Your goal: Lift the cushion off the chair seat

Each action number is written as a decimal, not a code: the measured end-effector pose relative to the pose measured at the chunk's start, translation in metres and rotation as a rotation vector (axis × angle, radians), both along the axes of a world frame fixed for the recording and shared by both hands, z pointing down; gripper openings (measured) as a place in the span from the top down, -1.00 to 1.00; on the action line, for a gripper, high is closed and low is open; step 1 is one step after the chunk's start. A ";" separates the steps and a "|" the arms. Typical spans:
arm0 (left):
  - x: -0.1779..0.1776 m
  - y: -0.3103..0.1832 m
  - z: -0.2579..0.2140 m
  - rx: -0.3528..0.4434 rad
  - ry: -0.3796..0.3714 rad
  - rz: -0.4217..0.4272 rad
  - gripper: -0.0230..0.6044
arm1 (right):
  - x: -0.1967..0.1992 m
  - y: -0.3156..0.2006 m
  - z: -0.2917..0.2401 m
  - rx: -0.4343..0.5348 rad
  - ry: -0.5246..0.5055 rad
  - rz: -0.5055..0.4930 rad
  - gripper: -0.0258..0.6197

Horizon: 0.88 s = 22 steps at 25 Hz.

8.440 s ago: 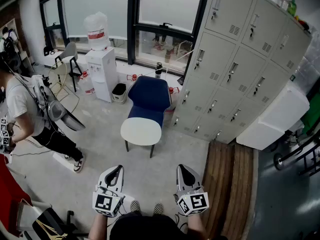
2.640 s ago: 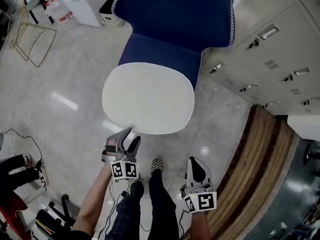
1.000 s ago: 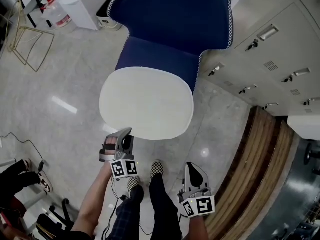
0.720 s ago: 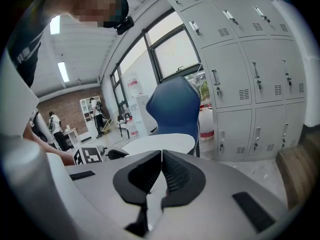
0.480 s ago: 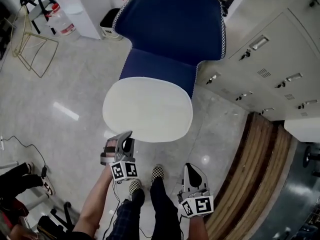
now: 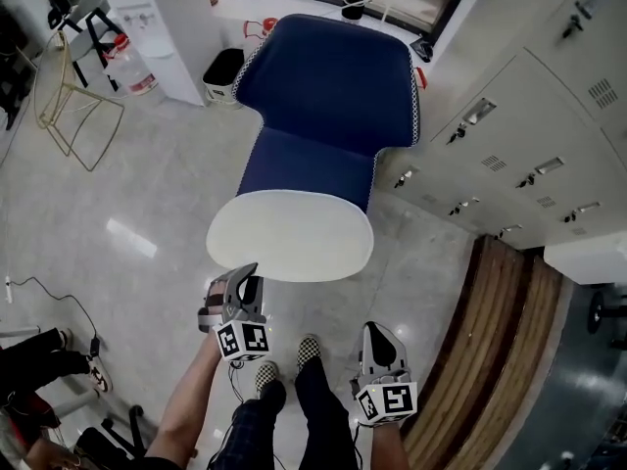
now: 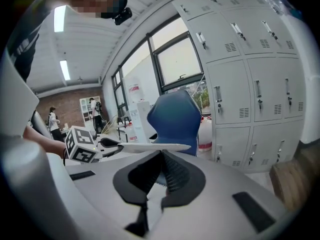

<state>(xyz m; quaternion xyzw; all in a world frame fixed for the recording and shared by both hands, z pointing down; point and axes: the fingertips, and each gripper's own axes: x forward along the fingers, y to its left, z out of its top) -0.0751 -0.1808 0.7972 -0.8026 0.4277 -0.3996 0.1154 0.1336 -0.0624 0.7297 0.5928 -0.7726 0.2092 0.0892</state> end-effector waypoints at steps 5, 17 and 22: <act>-0.004 0.003 -0.036 0.017 0.004 -0.011 0.83 | 0.000 -0.004 -0.032 0.013 0.004 0.007 0.83; -0.016 0.031 -0.120 -0.036 0.038 -0.012 0.83 | -0.016 -0.005 -0.116 0.045 0.012 -0.016 0.83; -0.022 0.045 -0.154 -0.027 0.056 -0.006 0.83 | -0.021 0.000 -0.144 0.066 0.017 -0.018 0.83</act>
